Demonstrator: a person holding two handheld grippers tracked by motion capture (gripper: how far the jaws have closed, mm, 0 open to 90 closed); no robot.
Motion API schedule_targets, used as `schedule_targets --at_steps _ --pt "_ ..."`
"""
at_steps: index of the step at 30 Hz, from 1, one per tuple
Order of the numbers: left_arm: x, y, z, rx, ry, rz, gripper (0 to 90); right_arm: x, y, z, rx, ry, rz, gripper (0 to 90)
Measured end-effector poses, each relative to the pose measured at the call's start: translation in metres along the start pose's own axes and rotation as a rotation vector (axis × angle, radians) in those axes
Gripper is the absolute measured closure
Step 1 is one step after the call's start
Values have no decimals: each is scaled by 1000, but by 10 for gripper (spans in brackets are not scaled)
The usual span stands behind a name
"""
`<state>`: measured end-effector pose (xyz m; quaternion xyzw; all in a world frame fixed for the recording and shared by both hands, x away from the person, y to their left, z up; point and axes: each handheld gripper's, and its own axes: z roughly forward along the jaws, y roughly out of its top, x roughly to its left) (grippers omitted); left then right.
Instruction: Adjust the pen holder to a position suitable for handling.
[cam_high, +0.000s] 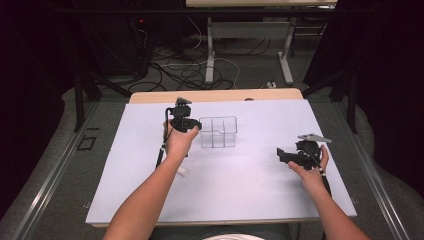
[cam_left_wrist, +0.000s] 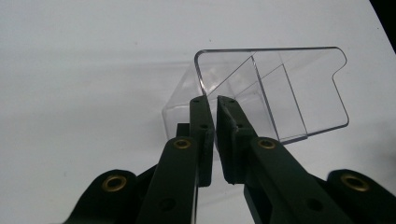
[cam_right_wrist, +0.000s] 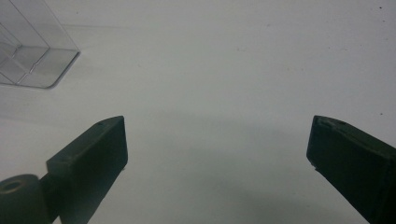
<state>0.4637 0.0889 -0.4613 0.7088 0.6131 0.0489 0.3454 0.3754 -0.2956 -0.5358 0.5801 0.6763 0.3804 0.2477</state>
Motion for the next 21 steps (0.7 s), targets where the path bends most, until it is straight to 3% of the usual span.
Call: schedule_targets --at_steps 3,6,10,17,21 --pt "1 -1 -2 -17 -2 42 828 -1 0 -1 -2 4 -7 45" --pt "2 -1 -5 -35 -2 53 789 -1 0 -1 -5 4 -7 45" --pt "9 -2 -12 -48 -4 63 759 -1 0 -1 -5 3 -8 45" --pt "23 -11 -21 -64 -2 122 687 0 1 -2 -7 0 -12 45" --pt "35 -20 -26 -99 -17 147 629 0 0 -2 -7 -1 -9 45"
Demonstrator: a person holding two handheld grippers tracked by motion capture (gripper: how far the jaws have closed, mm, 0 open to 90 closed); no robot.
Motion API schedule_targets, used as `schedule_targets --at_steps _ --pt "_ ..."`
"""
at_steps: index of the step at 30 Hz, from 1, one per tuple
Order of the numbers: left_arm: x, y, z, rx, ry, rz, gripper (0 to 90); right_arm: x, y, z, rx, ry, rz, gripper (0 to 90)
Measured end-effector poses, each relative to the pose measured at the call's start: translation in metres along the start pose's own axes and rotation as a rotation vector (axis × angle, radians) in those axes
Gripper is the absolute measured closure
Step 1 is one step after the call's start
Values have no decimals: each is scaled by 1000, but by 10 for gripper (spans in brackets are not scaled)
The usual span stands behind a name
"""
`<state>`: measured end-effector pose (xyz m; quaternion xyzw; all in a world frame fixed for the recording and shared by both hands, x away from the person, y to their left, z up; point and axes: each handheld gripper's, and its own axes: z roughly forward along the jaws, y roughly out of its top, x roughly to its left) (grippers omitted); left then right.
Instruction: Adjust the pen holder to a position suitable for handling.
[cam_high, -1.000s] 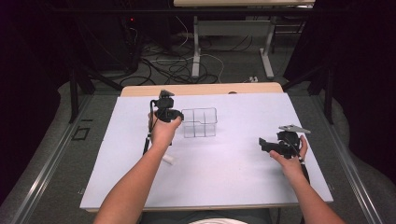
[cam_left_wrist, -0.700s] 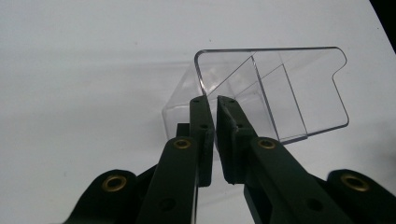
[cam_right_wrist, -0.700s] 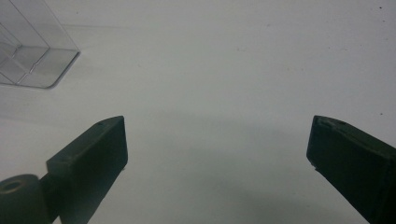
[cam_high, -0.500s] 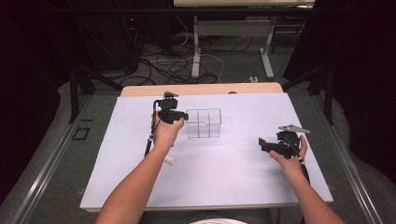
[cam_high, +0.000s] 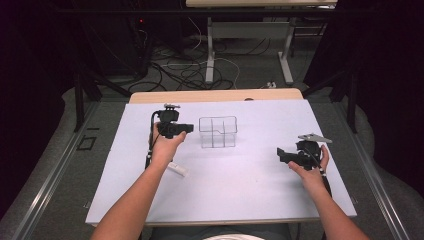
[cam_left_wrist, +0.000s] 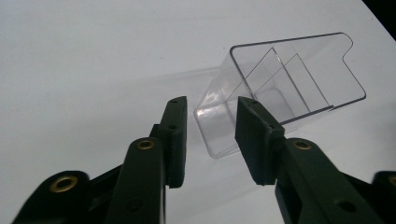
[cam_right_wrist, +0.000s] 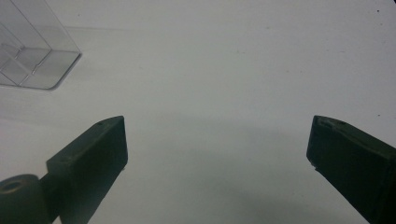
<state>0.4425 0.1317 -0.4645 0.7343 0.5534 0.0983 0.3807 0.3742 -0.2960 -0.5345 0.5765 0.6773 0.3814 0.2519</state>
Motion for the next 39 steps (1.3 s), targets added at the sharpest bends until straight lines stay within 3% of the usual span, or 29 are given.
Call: schedule_targets --at_steps 9,13,18,22,23,24,25,26,29,34,39 --pt "13 -12 -9 -47 -29 9 512 1 0 0 1 2 -1 45" --pt "19 -17 -13 -61 -48 35 445 1 0 0 0 1 0 45" --pt "22 -22 -16 -89 -44 73 368 1 0 0 1 1 0 45" --pt "25 -26 -17 -92 -23 118 326 1 0 -1 2 1 1 45" --pt "26 -28 -19 -87 -11 151 320 1 0 0 2 1 1 45" --pt "26 -28 -19 -87 -11 151 314 1 0 0 2 1 1 45" --pt "29 -31 -21 -105 12 215 307 1 0 0 2 1 1 45" --pt "29 -31 -21 -105 12 215 300 1 0 0 4 -1 3 45" --pt "32 -35 -25 -102 51 286 292 1 -1 0 6 0 -1 45" --pt "38 -40 -30 -94 19 307 279 2 -1 0 6 1 -2 45" --pt "46 -47 -33 -107 -14 284 202 1 -1 0 8 0 -2 45"
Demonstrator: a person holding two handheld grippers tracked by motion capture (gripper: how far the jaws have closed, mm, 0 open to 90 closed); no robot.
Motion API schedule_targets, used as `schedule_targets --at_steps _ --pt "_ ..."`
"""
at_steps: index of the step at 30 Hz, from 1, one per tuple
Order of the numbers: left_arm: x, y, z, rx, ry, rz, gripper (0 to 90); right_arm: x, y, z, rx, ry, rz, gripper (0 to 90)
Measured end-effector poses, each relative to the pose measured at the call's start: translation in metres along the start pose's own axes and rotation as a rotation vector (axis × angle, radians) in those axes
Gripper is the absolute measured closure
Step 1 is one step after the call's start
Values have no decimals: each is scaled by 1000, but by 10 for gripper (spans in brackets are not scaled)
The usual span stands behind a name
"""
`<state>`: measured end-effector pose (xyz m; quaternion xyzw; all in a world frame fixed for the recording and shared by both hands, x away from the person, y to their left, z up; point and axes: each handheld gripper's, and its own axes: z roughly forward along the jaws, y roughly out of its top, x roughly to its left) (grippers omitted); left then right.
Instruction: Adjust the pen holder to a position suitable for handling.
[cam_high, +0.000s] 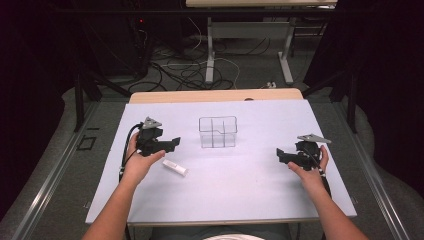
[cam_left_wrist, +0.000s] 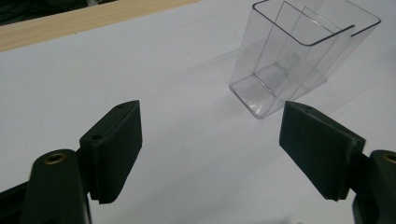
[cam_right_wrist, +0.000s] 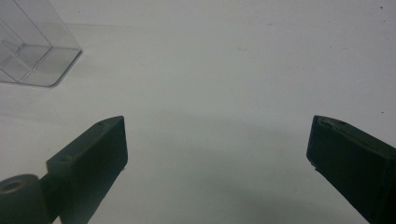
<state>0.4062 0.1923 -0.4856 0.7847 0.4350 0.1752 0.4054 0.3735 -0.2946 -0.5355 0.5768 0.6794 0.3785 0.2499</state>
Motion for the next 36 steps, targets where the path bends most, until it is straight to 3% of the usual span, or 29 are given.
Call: schedule_targets --at_steps 4,8,17,19,25,30,34,36 --pt "4 -6 -4 -18 -13 18 154 0 0 0 0 4 1 45" --pt "4 -12 -3 13 -19 58 147 1 0 2 7 1 3 45" --pt "-10 -20 -1 122 66 345 166 2 0 1 4 8 7 45" --pt "-13 -21 -2 125 85 410 166 2 0 1 7 10 7 46" --pt "-15 -26 -6 151 35 524 241 1 0 2 9 12 8 45" --pt "-20 -30 -9 165 30 661 273 1 0 1 6 11 4 45" --pt "-22 -33 -11 175 32 733 291 2 0 1 6 11 -1 45" --pt "-22 -35 -10 185 27 746 304 2 1 1 3 12 -4 45"
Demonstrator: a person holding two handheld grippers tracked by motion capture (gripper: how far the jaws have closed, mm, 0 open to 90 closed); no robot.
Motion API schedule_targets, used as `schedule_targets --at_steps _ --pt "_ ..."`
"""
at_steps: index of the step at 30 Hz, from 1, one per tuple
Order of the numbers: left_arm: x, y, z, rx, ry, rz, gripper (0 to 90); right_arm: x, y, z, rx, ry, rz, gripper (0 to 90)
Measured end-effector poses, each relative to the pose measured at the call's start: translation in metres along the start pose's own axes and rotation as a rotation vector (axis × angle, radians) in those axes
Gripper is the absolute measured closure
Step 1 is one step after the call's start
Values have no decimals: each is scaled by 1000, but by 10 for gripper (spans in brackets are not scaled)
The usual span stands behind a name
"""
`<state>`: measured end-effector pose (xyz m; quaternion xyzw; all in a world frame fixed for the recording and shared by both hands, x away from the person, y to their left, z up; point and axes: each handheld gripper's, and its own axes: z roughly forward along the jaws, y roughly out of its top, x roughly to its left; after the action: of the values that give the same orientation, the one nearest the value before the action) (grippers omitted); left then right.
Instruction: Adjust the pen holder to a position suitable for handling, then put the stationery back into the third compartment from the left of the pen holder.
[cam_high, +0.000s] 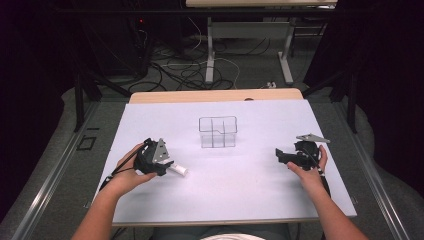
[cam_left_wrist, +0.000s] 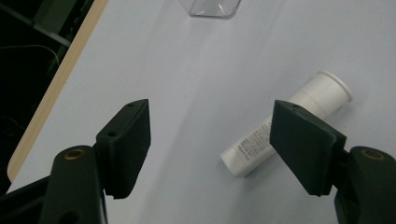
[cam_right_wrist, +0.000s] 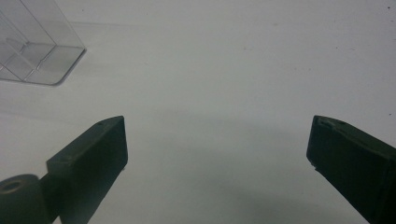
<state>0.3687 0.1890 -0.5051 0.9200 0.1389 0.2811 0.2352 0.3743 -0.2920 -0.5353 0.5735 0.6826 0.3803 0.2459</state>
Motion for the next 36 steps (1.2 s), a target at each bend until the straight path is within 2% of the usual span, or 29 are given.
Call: schedule_targets --at_steps 4,7,9,11,12,16,19,22,23,26,30,36 --pt "-6 -3 5 22 -26 47 317 0 0 -1 -1 1 -1 45" --pt "-11 -4 8 44 -40 132 334 -1 1 -2 -5 1 9 45" --pt "-14 -4 11 60 -44 174 338 -1 1 -2 -4 1 8 45" --pt "-17 -3 12 71 -52 199 353 -1 1 -2 -4 3 8 45" --pt "-18 -3 13 63 -60 199 353 -1 1 -2 -4 3 8 45" --pt "-21 -3 13 65 -65 244 362 -1 1 -1 -4 3 -3 46" --pt "-24 -2 12 48 -73 249 362 -1 1 -1 -2 3 0 45" --pt "-26 -1 13 45 -74 273 362 -1 1 -1 -3 3 -1 45" --pt "-26 -1 13 48 -66 286 362 -1 1 -2 -4 4 1 45" --pt "-28 -1 13 14 -77 319 384 -1 1 -2 -3 4 0 46" --pt "-30 1 14 25 -71 358 384 -1 1 -1 -1 4 -4 46" --pt "-33 0 15 15 -82 378 385 -2 1 -1 1 3 -5 47"
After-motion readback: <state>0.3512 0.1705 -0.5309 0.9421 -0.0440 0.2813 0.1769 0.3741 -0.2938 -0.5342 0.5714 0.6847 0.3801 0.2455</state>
